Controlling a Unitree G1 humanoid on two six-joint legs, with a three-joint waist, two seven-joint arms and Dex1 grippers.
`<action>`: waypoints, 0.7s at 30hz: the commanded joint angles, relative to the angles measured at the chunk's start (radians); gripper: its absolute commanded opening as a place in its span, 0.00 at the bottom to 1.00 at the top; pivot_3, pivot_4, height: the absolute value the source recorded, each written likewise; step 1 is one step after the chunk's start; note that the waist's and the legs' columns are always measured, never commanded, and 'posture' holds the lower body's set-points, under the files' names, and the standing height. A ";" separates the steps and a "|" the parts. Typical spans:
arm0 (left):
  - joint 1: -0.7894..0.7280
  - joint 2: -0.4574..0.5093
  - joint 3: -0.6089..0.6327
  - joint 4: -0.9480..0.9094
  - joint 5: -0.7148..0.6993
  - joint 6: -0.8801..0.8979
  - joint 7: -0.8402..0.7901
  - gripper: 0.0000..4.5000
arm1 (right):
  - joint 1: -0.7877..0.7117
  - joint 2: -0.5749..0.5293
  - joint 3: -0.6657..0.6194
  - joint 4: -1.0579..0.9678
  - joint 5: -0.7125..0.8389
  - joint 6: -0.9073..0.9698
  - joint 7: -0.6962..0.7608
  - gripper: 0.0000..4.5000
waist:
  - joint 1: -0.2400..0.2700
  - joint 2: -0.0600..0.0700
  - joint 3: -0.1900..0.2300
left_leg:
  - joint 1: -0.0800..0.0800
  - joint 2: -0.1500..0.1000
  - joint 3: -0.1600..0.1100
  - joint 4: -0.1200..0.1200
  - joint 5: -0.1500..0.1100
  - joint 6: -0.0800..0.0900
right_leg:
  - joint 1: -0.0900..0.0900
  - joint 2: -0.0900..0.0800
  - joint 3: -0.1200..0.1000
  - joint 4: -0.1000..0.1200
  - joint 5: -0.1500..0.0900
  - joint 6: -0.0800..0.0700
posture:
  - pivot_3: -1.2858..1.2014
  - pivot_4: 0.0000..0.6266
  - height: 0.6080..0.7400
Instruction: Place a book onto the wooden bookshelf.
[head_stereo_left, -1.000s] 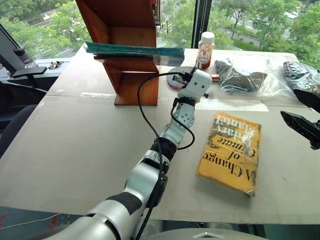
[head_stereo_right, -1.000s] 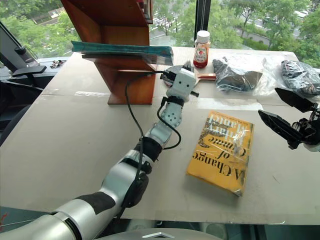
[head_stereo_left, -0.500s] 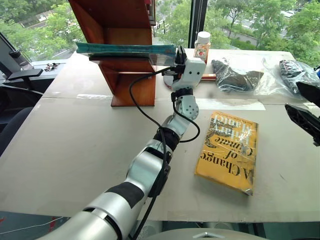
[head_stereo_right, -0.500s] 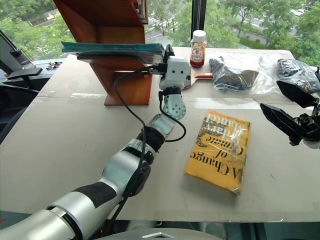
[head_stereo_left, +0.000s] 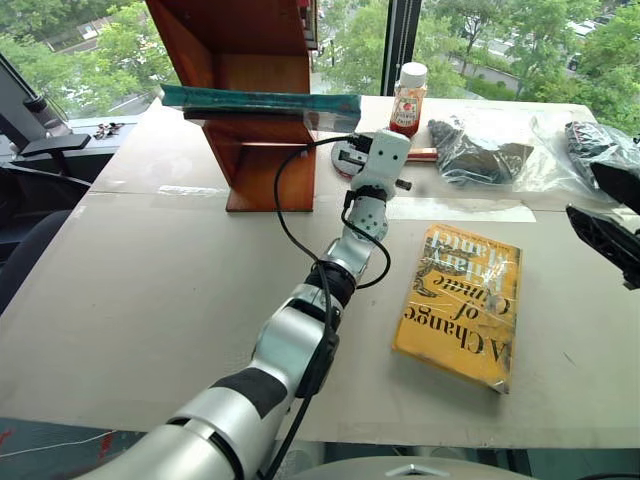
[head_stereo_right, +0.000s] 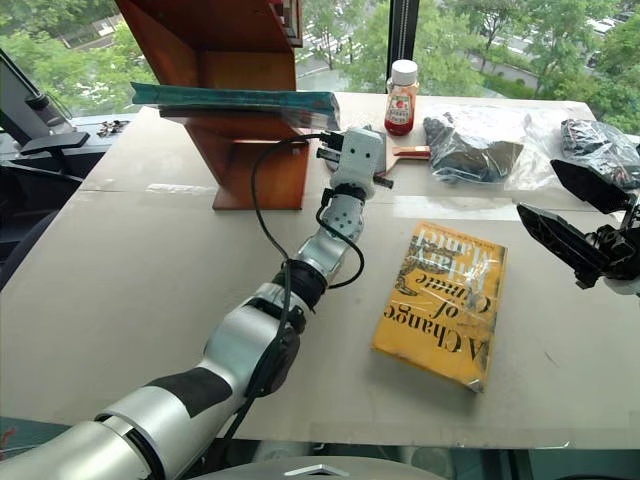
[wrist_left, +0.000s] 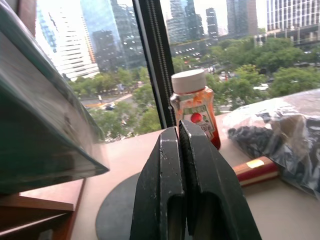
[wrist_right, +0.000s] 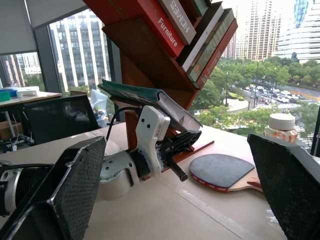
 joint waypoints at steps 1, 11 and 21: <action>0.116 0.109 -0.029 -0.182 -0.068 -0.007 -0.311 0.37 | 0.022 0.005 -0.018 -0.041 -0.016 -0.024 0.003 1.00 | -0.006 0.000 0.000 | 0.000 0.000 0.000 0.000 0.000 0.000 | 0.000 0.000 0.000 0.000 0.000 0.000 | 0.52 0.24 1.00; 0.702 0.556 0.088 -1.109 -0.517 0.555 -0.876 0.99 | 0.258 0.044 0.037 0.082 -0.303 -0.203 0.166 1.00 | -0.003 0.001 -0.001 | 0.001 0.001 0.001 -0.001 0.000 0.000 | -0.001 -0.001 0.000 0.002 0.000 -0.001 | 0.52 0.24 1.00; 1.210 0.701 0.253 -1.460 -0.575 0.653 -0.869 0.99 | 0.379 0.116 0.110 0.317 -0.488 -0.425 0.276 1.00 | 0.003 0.003 -0.002 | 0.005 0.002 0.003 0.002 0.000 0.000 | 0.001 -0.003 0.000 0.003 -0.005 -0.002 | 0.52 0.24 1.00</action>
